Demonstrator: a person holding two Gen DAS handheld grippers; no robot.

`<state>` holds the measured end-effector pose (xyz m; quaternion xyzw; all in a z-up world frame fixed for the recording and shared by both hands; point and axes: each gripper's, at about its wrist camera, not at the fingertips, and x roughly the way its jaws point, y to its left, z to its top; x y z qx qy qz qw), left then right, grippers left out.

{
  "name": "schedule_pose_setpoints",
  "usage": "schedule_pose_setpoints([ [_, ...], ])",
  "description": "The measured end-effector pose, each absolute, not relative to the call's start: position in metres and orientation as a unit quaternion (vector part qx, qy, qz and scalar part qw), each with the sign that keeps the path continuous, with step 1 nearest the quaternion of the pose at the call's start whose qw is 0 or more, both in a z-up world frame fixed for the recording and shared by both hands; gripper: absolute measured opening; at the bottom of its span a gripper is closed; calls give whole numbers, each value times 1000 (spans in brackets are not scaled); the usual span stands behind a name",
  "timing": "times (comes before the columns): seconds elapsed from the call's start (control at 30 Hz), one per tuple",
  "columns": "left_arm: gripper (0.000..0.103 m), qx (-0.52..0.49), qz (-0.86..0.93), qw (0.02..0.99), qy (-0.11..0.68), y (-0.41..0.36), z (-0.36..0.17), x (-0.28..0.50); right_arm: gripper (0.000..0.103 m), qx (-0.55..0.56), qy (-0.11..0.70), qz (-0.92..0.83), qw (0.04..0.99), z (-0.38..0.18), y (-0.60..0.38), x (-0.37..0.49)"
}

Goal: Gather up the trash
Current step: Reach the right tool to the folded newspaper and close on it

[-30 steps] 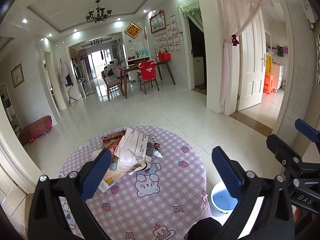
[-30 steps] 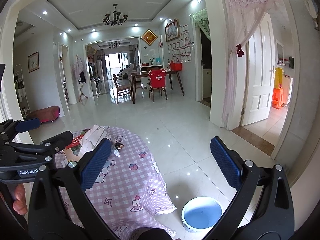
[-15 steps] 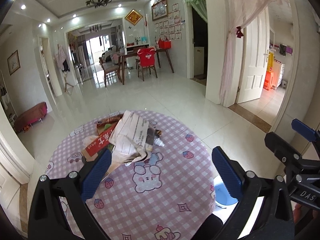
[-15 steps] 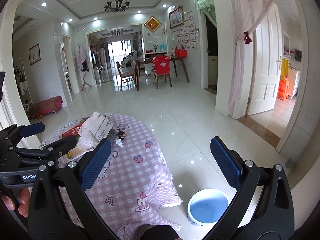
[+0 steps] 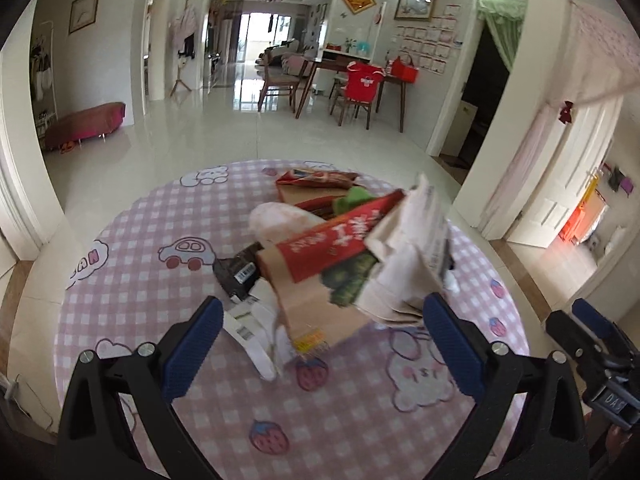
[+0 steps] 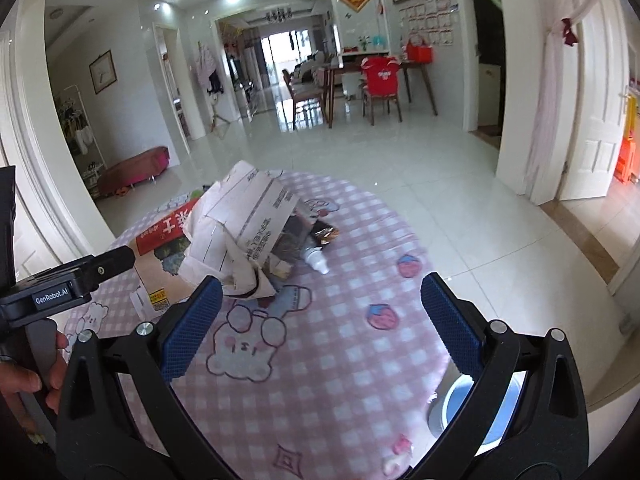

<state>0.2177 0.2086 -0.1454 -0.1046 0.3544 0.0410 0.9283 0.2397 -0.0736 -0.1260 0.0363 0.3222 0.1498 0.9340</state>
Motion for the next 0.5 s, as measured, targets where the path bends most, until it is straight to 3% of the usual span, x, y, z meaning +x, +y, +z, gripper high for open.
schedule_pose_setpoints([
  [0.1, 95, -98, 52, 926, 362, 219, -157, 232, 97, 7, 324, 169, 931, -138, -44, 254],
  [0.2, 80, -108, 41, 919, 376, 225, -170, 245, 97, 1, 340, 195, 920, -150, -23, 273],
  [0.37, 69, -117, 25, 915, 384, 230, -185, 262, 96, 5, 380, 197, 904, -170, -5, 301],
  [0.47, 57, -122, 8, 917, 381, 230, -186, 266, 74, 34, 409, 210, 888, -182, -6, 309],
  [0.5, 52, -123, 2, 917, 381, 229, -187, 267, 57, 41, 414, 215, 884, -183, -8, 310],
])
